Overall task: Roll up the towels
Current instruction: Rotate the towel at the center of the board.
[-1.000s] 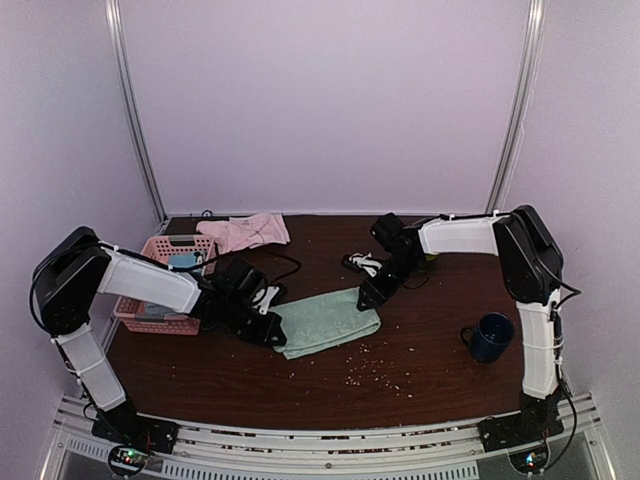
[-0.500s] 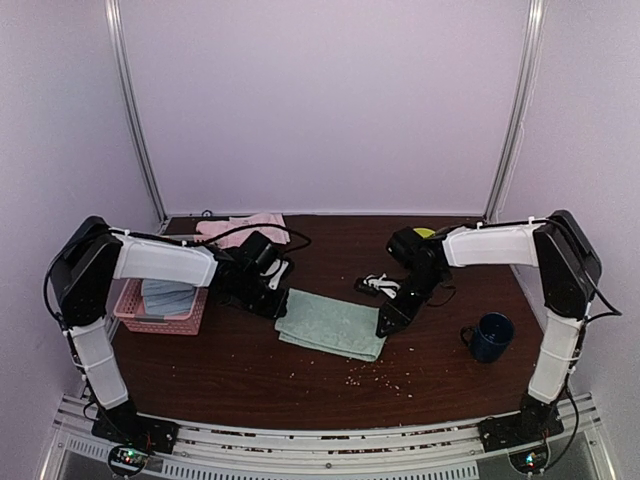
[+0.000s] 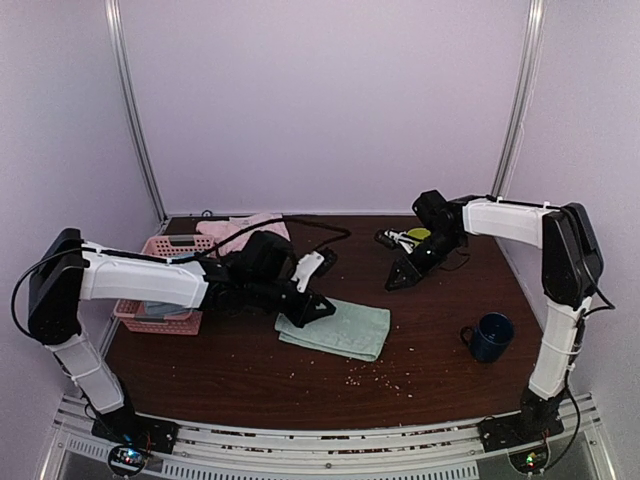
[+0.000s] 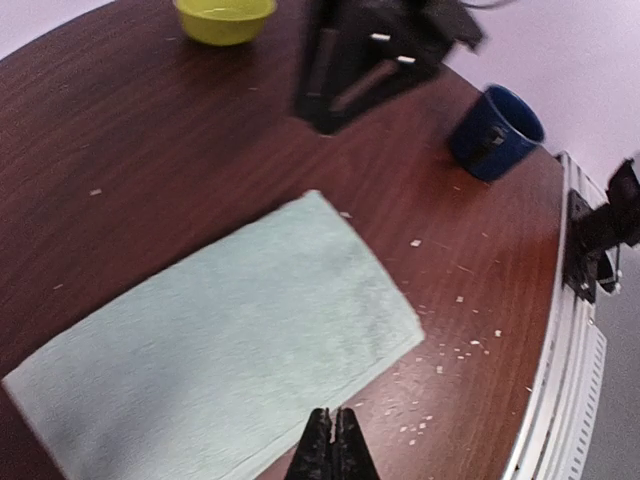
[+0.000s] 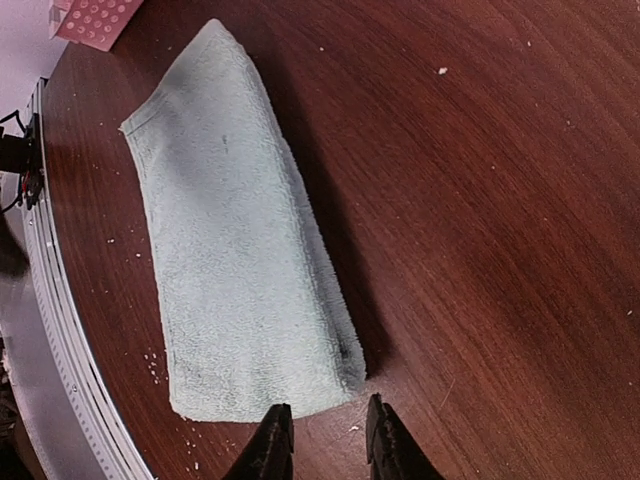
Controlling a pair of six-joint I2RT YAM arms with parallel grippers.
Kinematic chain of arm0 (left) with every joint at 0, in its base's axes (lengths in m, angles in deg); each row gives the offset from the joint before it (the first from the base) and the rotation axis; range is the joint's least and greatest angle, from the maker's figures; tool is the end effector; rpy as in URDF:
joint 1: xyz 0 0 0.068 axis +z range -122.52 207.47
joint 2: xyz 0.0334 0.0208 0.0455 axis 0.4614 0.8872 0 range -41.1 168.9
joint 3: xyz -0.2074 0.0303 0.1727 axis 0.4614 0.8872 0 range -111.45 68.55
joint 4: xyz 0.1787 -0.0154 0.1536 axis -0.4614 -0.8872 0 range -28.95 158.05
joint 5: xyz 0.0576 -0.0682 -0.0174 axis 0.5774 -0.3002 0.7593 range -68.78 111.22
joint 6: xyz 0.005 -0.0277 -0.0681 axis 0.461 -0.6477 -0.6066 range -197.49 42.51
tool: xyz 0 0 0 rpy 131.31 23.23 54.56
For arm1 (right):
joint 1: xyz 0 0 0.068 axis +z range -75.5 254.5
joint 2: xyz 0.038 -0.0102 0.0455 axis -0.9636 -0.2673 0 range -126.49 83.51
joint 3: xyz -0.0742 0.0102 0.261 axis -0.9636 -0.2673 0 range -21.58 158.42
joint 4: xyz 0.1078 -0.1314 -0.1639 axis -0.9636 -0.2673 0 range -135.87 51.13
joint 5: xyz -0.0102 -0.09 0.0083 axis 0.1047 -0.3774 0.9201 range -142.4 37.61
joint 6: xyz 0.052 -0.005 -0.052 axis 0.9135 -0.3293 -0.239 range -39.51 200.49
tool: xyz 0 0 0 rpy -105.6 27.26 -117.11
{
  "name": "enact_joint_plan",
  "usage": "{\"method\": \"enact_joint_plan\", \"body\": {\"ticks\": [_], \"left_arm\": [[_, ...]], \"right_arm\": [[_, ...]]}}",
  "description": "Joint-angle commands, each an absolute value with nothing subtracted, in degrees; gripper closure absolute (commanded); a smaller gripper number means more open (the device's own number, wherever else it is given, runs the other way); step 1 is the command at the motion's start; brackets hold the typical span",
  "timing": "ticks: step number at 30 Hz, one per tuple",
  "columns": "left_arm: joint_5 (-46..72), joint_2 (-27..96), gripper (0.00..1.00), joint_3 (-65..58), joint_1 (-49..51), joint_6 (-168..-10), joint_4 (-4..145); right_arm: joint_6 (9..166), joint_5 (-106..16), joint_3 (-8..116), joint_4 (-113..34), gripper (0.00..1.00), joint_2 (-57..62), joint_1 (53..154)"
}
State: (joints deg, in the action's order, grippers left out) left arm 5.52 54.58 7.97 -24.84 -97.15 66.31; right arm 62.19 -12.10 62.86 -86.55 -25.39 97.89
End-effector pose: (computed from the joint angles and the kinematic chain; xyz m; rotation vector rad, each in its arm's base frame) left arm 0.2101 -0.2994 0.2188 0.8222 2.2258 -0.9601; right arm 0.3195 0.1816 0.2113 -1.1039 2.4623 1.0062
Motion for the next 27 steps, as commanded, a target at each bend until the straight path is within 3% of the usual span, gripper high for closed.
{"method": "enact_joint_plan", "body": {"ticks": [1,9,16,22,27], "left_arm": [[1.8,62.5,1.0,2.0,-30.8,-93.2,73.5],[0.1,78.4,1.0,-9.7,-34.6,-90.8,71.5],[-0.1,84.7,1.0,-11.6,-35.6,-90.0,69.1],[1.2,84.5,1.0,-11.6,-35.7,-89.7,68.0],[3.9,76.6,1.0,-8.3,-35.7,-88.1,67.3]], "right_arm": [[64.3,-10.3,64.0,-84.3,0.73,-27.5,95.3],[65.2,-11.7,60.6,-81.1,0.74,-24.7,94.1],[65.0,-11.9,59.4,-80.7,0.74,-23.7,93.9],[64.4,-11.1,60.0,-81.3,0.74,-23.9,93.9],[62.5,-8.1,59.7,-82.5,0.76,-23.7,94.5]]}}
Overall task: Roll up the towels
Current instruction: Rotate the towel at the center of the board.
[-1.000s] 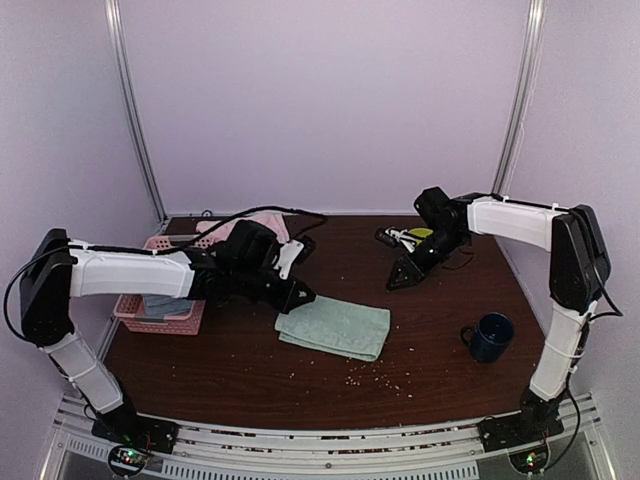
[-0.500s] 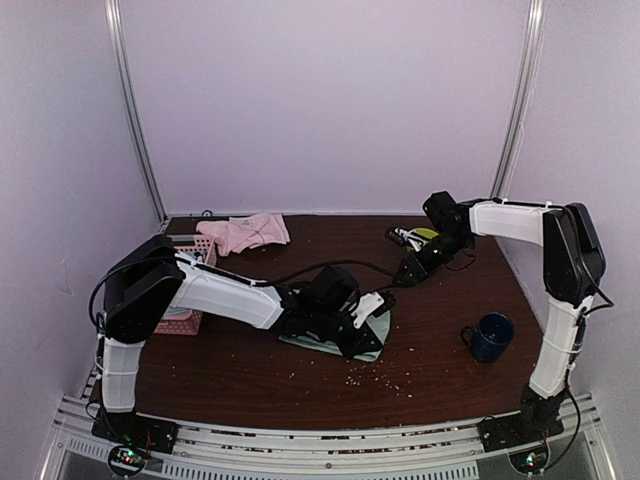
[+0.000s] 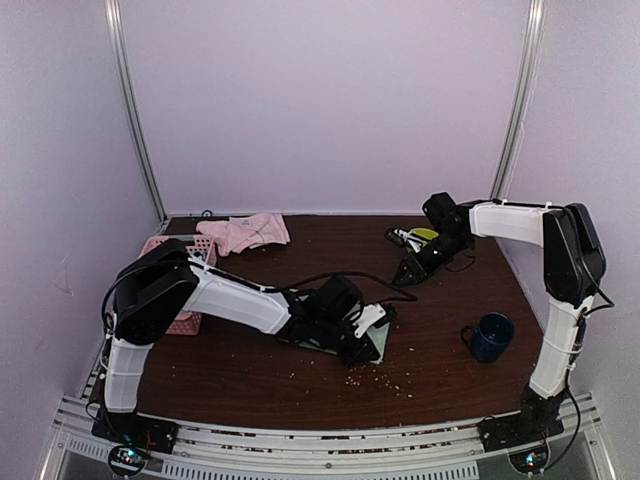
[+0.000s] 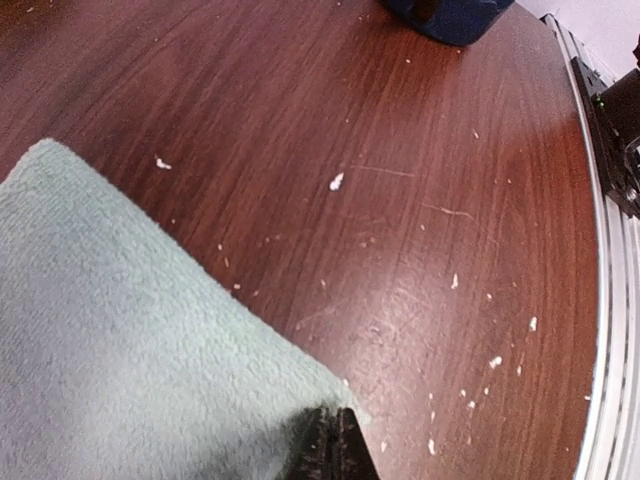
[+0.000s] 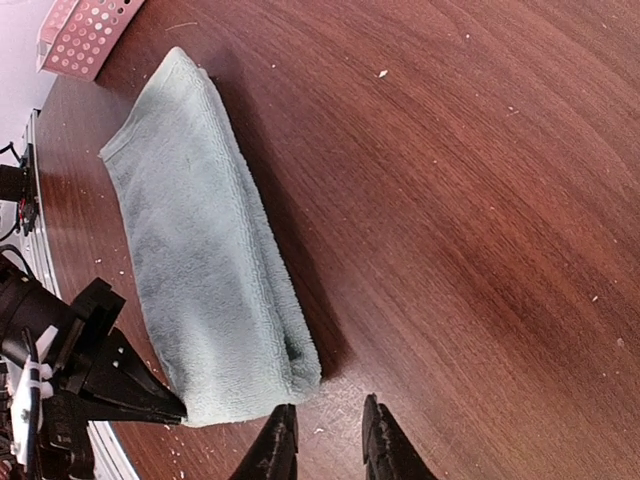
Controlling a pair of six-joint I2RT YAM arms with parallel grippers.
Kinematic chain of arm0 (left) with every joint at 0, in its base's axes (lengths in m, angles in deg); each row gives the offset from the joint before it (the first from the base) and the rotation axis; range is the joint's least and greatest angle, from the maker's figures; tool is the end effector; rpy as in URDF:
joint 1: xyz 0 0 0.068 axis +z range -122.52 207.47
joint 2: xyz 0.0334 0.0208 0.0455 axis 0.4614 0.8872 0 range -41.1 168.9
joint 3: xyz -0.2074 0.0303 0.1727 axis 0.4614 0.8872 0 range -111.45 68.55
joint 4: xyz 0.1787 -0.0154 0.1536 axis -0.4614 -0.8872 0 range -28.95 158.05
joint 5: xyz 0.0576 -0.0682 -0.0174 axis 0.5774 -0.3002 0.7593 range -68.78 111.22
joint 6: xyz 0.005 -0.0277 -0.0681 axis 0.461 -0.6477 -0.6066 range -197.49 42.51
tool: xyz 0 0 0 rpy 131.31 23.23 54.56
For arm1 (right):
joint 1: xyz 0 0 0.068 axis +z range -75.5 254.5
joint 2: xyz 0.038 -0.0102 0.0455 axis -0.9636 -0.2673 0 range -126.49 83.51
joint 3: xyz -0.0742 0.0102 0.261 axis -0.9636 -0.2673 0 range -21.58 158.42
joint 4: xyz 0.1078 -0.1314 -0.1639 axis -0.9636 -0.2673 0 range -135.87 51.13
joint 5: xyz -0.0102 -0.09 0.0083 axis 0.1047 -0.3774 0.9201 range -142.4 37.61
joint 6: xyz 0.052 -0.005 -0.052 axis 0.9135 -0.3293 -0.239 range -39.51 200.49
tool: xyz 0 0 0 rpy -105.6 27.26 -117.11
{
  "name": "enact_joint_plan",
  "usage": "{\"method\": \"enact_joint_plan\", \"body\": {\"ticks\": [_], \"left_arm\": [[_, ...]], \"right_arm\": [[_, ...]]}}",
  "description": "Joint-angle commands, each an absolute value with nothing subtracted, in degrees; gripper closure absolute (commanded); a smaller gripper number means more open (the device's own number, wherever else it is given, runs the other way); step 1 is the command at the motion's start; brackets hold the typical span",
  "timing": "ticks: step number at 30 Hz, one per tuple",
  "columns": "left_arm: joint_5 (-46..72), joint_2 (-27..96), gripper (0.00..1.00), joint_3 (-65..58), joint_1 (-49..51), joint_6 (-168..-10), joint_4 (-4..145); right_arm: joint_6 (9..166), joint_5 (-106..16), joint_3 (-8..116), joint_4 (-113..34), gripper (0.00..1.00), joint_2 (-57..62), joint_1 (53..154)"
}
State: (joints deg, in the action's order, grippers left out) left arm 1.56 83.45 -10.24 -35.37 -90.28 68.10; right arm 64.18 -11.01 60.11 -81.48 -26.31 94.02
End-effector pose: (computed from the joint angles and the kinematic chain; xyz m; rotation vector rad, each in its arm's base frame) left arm 0.1897 -0.4153 0.1212 1.2446 2.2397 -0.9877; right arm 0.3343 0.1617 0.1974 -0.9786 2.4736 1.0150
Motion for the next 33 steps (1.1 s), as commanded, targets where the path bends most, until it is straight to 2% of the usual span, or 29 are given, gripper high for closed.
{"method": "enact_joint_plan", "body": {"ticks": [1,7,11,17,26,33], "left_arm": [[4.5,74.6,1.0,-7.3,-35.8,-87.9,67.3],[12.1,64.8,0.99,0.8,-35.5,-90.6,67.6],[17.2,63.9,1.0,4.0,-33.6,-94.7,63.8],[23.4,61.1,1.0,12.4,-31.6,-101.3,68.0],[22.2,62.5,1.0,15.6,-26.9,-104.4,70.4],[20.1,65.2,1.0,15.4,-20.4,-100.8,74.6]], "right_arm": [[61.8,-7.3,59.6,-83.1,0.76,-23.8,94.8],[58.2,-6.8,58.3,-84.2,0.78,-26.4,99.2],[58.8,-8.3,59.0,-83.6,0.8,-29.1,100.7],[60.7,-13.6,57.0,-80.5,0.81,-31.1,100.8],[60.6,-15.1,51.7,-79.2,0.83,-31.6,101.7],[59.9,-8.8,47.1,-80.7,0.81,-28.2,103.7]]}}
